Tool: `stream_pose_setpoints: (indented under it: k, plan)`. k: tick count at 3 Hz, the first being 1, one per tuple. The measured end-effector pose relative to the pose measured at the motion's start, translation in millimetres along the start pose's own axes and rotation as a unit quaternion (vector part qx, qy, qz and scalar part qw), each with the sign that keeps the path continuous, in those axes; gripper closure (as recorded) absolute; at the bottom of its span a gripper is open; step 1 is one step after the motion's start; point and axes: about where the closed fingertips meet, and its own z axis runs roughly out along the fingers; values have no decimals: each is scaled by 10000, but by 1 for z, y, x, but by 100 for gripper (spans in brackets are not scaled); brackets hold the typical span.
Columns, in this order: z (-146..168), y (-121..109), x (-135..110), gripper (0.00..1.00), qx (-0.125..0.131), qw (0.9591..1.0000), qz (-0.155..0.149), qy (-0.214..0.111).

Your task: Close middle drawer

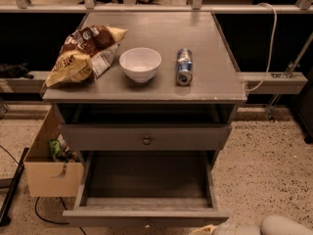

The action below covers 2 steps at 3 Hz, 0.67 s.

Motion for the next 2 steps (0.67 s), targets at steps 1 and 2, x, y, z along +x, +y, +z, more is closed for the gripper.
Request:
stream_pose_setpoints:
  k: [1, 2]
  plan:
    - [19, -13, -5, 100, 56, 9998, -122, 137]
    - [36, -43, -12, 100, 177, 9989, -283, 342]
